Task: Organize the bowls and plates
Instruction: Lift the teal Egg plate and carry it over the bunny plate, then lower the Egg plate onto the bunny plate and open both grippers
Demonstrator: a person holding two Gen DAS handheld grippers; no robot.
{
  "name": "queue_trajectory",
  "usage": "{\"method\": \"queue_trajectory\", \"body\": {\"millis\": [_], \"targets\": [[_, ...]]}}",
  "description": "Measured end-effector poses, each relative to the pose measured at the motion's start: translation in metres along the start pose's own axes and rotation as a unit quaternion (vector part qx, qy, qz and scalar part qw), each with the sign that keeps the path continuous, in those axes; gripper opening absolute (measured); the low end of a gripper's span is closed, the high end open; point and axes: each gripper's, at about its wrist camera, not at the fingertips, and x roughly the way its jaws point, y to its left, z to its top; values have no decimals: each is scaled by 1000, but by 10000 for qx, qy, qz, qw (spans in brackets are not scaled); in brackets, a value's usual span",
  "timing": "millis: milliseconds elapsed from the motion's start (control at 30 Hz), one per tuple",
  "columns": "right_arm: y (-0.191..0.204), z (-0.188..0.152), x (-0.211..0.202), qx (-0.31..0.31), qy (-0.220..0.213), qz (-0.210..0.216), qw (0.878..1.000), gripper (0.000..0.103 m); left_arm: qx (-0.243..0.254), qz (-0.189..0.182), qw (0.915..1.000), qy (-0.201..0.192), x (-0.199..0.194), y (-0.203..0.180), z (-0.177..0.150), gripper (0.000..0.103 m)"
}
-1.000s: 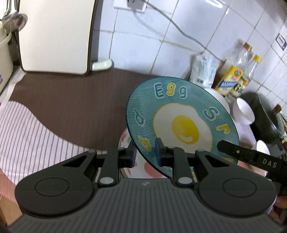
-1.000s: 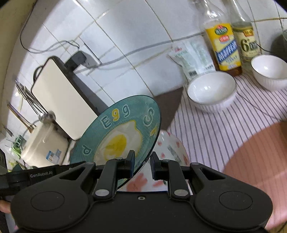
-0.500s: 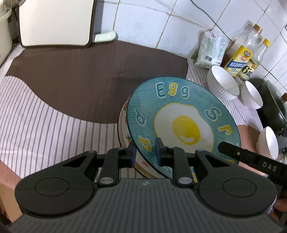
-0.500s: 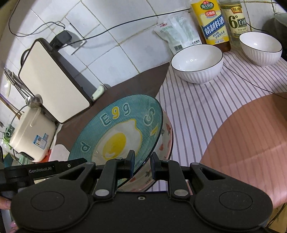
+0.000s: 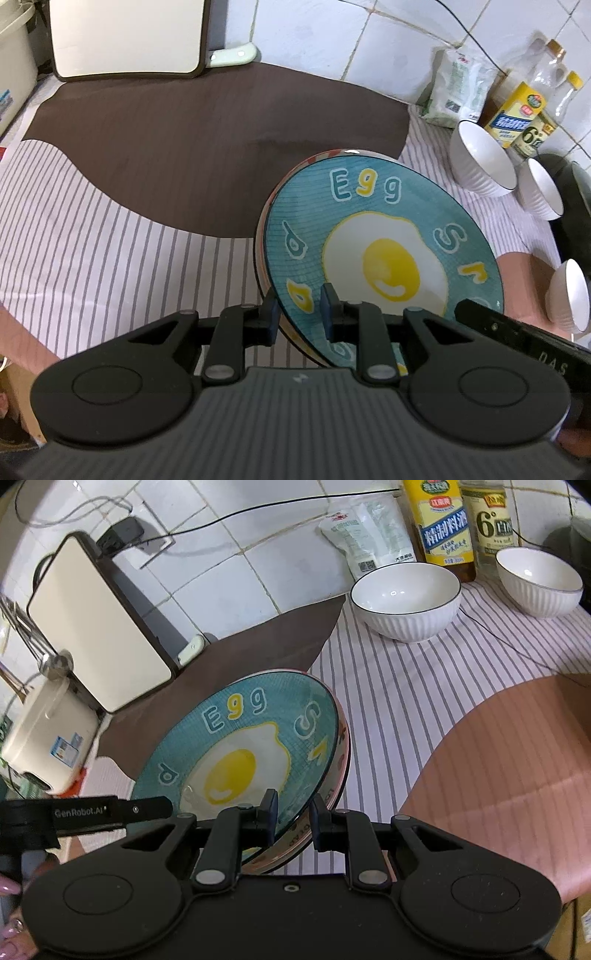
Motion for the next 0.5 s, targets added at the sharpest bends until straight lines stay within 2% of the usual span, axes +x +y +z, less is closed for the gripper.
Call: {"method": "queue_trajectory", "body": {"millis": [200, 300, 500], "targets": [[18, 4, 2, -344, 227, -456, 9981, 23, -295, 131, 9993, 206, 7, 2, 0, 22], [31, 5, 2, -665, 248, -758, 9946, 25, -367, 171, 9990, 178, 8, 3, -1, 22], [43, -1, 7, -1216, 397, -1176, 9848, 32, -223, 338, 9991, 159, 11, -3, -5, 23]]}}
